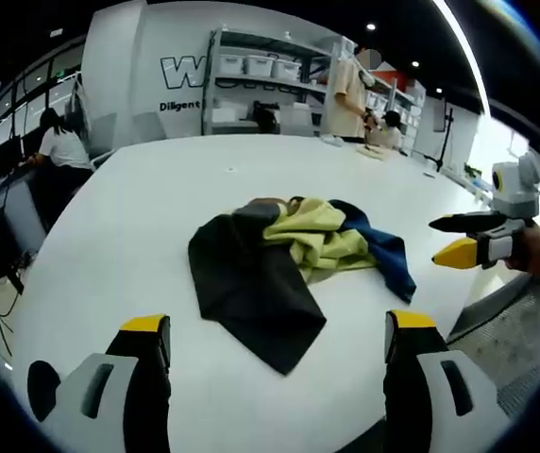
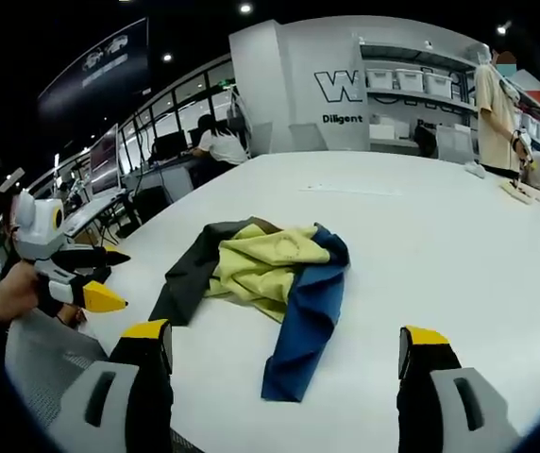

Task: Fold the garment on the visible template until the final outline fits inside the template.

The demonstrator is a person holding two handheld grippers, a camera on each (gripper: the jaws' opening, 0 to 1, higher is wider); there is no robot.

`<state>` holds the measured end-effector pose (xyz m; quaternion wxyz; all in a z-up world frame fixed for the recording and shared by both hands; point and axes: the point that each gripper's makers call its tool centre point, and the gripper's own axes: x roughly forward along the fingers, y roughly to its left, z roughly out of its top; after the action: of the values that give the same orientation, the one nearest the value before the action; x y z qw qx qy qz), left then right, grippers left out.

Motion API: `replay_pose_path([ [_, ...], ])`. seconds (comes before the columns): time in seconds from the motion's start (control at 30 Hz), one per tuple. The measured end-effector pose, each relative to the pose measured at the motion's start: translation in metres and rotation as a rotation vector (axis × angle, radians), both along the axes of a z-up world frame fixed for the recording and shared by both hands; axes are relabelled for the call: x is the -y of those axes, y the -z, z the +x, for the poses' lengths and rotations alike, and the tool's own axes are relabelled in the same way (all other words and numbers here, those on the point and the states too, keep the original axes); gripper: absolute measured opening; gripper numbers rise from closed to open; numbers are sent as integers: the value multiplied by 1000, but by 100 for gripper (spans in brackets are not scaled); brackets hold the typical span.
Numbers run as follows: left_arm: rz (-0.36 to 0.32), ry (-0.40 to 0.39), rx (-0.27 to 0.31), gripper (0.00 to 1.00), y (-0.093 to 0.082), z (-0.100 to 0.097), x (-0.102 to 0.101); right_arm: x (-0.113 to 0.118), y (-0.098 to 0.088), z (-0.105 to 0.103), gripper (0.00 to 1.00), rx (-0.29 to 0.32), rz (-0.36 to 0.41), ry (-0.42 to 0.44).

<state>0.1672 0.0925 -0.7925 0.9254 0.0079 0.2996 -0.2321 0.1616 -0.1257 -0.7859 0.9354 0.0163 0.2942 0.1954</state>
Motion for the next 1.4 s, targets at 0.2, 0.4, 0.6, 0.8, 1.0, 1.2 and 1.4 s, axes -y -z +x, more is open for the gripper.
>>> replay_pose_path([
  [0.2, 6, -2, -8, 92, 2, -1, -1, 0, 1, 0, 99, 2, -14, -7],
  [0.4, 7, -9, -10, 91, 2, 0, -3, 1, -1, 2, 99, 7, -5, 3],
  [0.6, 14, -7, -16, 90, 3, -1, -3, 0, -1, 2, 99, 9, -2, 6],
  [0.8, 17, -10, -4, 91, 1, 0, -4, 2, -3, 3, 99, 15, 7, 16],
  [1.0, 19, -18, -4, 90, 1, 1, -6, 2, -4, 4, 99, 20, 8, 18],
  [1.2, 17, -40, 8, 88, -1, 3, -10, 7, -10, 7, 97, 40, 40, 48],
  [1.4, 27, -31, 8, 87, 0, 3, -8, 8, -13, 7, 96, 54, 37, 57],
])
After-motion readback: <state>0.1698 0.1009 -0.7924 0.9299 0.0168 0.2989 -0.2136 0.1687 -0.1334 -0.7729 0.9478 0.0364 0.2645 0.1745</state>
